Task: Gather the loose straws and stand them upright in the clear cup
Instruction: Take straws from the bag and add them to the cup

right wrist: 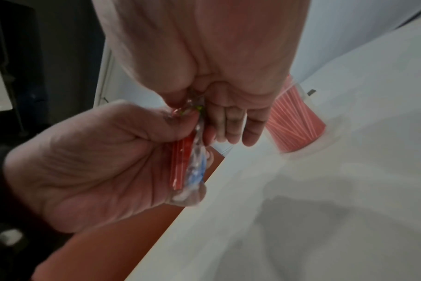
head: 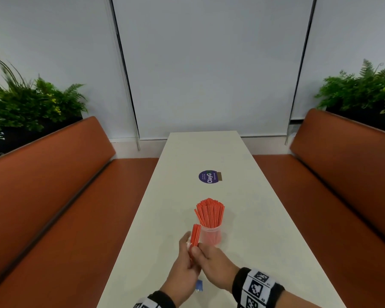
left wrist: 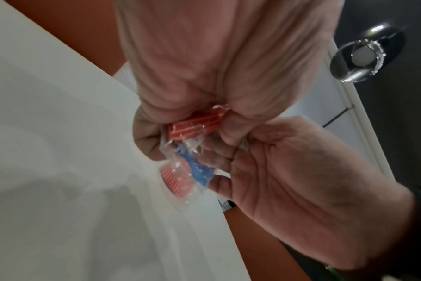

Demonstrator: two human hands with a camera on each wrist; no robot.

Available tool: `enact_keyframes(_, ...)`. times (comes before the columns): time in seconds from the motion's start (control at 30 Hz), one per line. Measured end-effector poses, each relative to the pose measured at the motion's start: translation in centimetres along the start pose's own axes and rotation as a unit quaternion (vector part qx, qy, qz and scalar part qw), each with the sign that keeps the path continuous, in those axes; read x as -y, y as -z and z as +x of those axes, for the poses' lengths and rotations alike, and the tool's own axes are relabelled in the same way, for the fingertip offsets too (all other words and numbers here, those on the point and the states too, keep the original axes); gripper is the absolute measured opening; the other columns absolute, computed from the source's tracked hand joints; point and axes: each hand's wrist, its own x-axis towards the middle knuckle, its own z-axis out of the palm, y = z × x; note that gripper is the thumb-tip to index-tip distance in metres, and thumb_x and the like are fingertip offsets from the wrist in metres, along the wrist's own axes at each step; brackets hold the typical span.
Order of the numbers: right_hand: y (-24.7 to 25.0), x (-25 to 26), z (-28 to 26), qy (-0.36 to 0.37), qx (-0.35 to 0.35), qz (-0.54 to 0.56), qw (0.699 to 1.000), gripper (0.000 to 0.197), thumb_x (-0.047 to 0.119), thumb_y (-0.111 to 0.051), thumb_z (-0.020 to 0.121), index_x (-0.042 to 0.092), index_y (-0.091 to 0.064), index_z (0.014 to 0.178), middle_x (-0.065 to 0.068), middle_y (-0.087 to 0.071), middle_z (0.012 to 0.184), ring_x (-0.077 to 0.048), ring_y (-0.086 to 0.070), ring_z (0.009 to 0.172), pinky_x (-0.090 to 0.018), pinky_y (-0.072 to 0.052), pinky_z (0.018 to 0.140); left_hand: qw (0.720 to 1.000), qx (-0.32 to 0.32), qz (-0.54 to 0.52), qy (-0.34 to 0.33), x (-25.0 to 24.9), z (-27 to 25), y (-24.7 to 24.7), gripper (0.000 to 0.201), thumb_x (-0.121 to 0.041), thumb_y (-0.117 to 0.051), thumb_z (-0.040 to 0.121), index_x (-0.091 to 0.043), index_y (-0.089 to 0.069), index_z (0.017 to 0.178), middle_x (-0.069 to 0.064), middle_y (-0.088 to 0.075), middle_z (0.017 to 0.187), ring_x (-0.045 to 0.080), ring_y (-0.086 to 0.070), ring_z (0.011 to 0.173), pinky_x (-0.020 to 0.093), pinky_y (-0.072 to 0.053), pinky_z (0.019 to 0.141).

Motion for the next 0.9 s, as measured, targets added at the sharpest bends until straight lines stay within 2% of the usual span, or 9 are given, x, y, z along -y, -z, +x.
enact_keyframes(0.07, 0.3, 0.0, -0.3, -0.011, 0.019, -0.001, 1.0, 0.032, 0.032, -0.036, 0.1, 0.011, -0.06, 0.098, -0.002, -0.064, 0.093, -0.009, -0.056, 0.085, -0.027, -0.047, 0.081, 0.999, -0.019, 0.033, -0.009, 0.1, -0.1, -0.2, 0.034, -0.005, -0.041, 0.096, -0.031, -0.034, 0.118, 0.001, -0.062, 0.094, 0.009, -0.06, 0.074, 0.025, -0.055, 0.074)
enact_keyframes(0.13, 0.7, 0.6, -0.5, -0.029, 0.013, 0.071, 0.997, 0.026, 0.032, -0.039, 0.099, 0.015, -0.056, 0.109, 0.0, -0.061, 0.104, -0.007, -0.057, 0.097, -0.016, -0.045, 0.084, 0.998, -0.033, 0.055, -0.01, 0.2, -0.1, -0.6, 0.022, -0.009, -0.039, 0.096, -0.029, -0.037, 0.104, 0.005, -0.059, 0.085, 0.013, -0.059, 0.074, 0.037, -0.055, 0.078)
enact_keyframes(0.23, 0.8, 1.4, -0.5, -0.062, -0.031, 0.238, 0.969, 0.023, 0.029, -0.05, 0.095, 0.013, -0.05, 0.112, -0.001, -0.056, 0.104, -0.011, -0.055, 0.1, -0.018, -0.045, 0.083, 0.997, -0.03, 0.07, -0.017, 0.0, 0.1, -1.4, 0.039, -0.007, -0.036, 0.092, -0.04, -0.033, 0.111, -0.008, -0.061, 0.098, -0.003, -0.062, 0.088, 0.022, -0.055, 0.082)
enact_keyframes(0.4, 0.8, 1.9, -0.2, -0.11, -0.097, 0.318, 0.937, 0.025, 0.026, -0.052, 0.093, 0.009, -0.064, 0.107, -0.021, -0.063, 0.112, -0.016, -0.061, 0.094, -0.019, -0.046, 0.068, 0.995, -0.019, 0.093, -0.013, -0.4, 0.5, -1.9, 0.042, -0.004, -0.04, 0.093, -0.022, -0.019, 0.125, -0.017, -0.057, 0.099, -0.016, -0.06, 0.084, 0.008, -0.05, 0.071)
enact_keyframes(0.47, 1.1, 1.8, -0.1, -0.11, -0.104, 0.311, 0.938, 0.024, 0.029, -0.049, 0.094, 0.016, -0.068, 0.1, -0.023, -0.064, 0.103, -0.02, -0.061, 0.098, -0.022, -0.046, 0.072, 0.994, -0.018, 0.104, -0.017, -0.6, 0.6, -1.8, 0.027, -0.008, -0.041, 0.095, -0.017, -0.026, 0.115, -0.007, -0.059, 0.093, -0.003, -0.064, 0.072, 0.01, -0.049, 0.061)
enact_keyframes(0.57, 1.8, 1.4, 0.6, -0.1, -0.126, 0.317, 0.935, 0.028, 0.031, -0.043, 0.097, 0.014, -0.065, 0.104, -0.003, -0.072, 0.097, -0.018, -0.062, 0.104, -0.029, -0.046, 0.088, 0.994, -0.022, 0.109, -0.017, -1.1, 0.5, -1.6, 0.011, -0.014, -0.04, 0.096, -0.017, -0.03, 0.1, -0.003, -0.055, 0.084, 0.005, -0.054, 0.06, 0.01, -0.043, 0.05)
enact_keyframes(0.67, 2.9, 1.3, 1.4, -0.091, -0.148, 0.331, 0.928, 0.029, 0.026, -0.04, 0.099, 0.003, -0.057, 0.106, -0.009, -0.074, 0.094, -0.02, -0.064, 0.088, -0.024, -0.05, 0.072, 0.99, -0.018, 0.136, -0.008, -0.5, 0.8, -1.9, 0.015, -0.016, -0.043, 0.095, -0.023, -0.031, 0.091, -0.01, -0.048, 0.077, 0.003, -0.048, 0.061, 0.014, -0.039, 0.053)
enact_keyframes(0.73, 3.6, 1.2, 1.8, -0.089, -0.171, 0.307, 0.932, 0.033, 0.026, -0.039, 0.1, -0.002, -0.056, 0.097, -0.01, -0.073, 0.08, -0.025, -0.066, 0.086, -0.028, -0.047, 0.073, 0.987, -0.007, 0.162, 0.001, 0.3, 0.8, -1.9, 0.023, -0.018, -0.046, 0.093, -0.03, -0.029, 0.084, -0.009, -0.049, 0.084, 0.002, -0.048, 0.067, 0.016, -0.038, 0.059)
enact_keyframes(0.9, 6.0, 1.1, 2.5, -0.054, -0.214, 0.381, 0.898, 0.034, 0.021, -0.036, 0.101, 0.008, -0.045, 0.071, -0.009, -0.051, 0.057, -0.025, -0.054, 0.057, -0.039, -0.045, 0.067, 0.966, 0.059, 0.253, 0.009, 1.5, 0.4, -1.9, 0.031, -0.023, -0.05, 0.091, -0.036, -0.024, 0.08, 0.0, -0.035, 0.105, 0.006, -0.043, 0.069, 0.017, -0.033, 0.064)
